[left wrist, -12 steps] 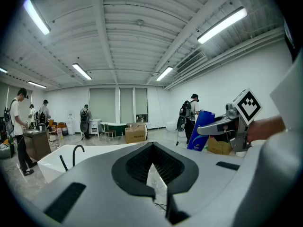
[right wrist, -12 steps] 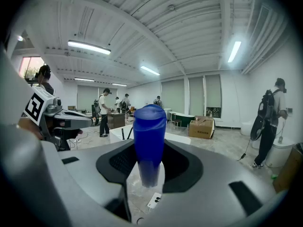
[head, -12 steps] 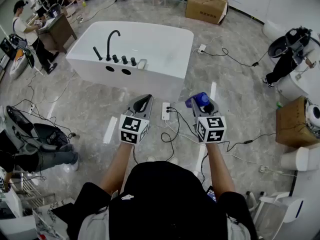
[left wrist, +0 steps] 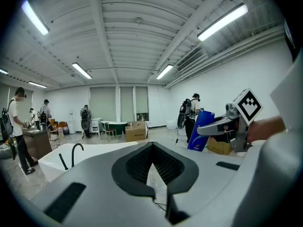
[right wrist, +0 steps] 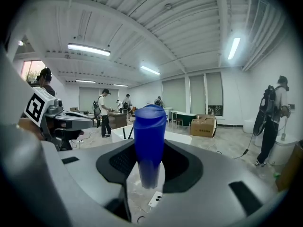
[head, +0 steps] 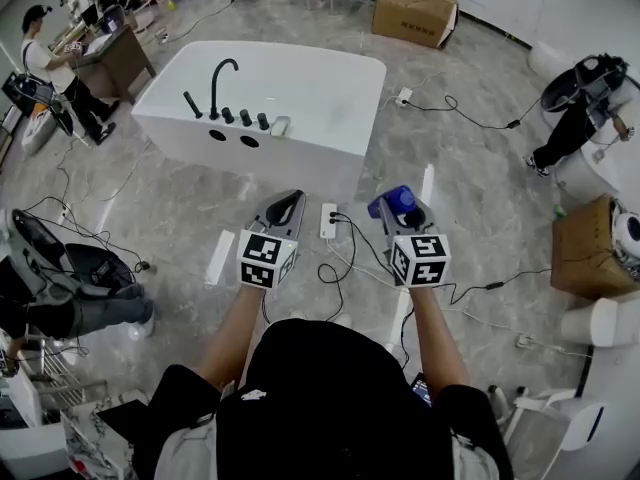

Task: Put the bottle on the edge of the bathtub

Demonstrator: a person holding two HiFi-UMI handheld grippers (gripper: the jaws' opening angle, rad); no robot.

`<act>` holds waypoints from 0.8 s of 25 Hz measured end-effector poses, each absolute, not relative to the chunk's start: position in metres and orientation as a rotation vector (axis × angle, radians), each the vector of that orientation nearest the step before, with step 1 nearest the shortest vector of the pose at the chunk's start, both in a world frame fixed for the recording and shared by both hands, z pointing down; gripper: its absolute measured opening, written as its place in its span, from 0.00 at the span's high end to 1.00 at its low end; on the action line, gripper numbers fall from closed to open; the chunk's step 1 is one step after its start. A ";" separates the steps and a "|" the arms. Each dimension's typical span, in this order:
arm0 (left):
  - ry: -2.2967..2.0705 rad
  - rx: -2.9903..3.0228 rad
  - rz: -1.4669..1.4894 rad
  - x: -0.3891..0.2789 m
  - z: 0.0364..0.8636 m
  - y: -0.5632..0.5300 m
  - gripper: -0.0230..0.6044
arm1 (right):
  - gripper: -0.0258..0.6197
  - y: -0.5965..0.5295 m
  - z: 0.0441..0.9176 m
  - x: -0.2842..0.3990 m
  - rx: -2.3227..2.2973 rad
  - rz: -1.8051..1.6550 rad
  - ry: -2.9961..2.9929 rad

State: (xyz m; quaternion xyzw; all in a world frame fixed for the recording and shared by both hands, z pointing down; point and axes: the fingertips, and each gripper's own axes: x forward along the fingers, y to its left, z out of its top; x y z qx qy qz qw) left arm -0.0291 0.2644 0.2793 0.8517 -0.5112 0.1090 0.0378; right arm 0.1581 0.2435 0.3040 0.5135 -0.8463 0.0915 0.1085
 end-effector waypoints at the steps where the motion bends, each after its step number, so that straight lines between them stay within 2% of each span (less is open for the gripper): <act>1: -1.574 2.610 0.336 -0.027 0.281 0.265 0.95 | 0.71 0.244 0.305 0.160 1.504 0.267 -2.494; 11: -1.580 2.581 0.365 0.000 0.302 0.276 0.95 | 0.71 0.246 0.325 0.180 1.442 0.277 -2.505; 20: -1.587 2.557 0.360 -0.012 0.316 0.252 0.95 | 0.71 0.220 0.333 0.161 1.396 0.267 -2.517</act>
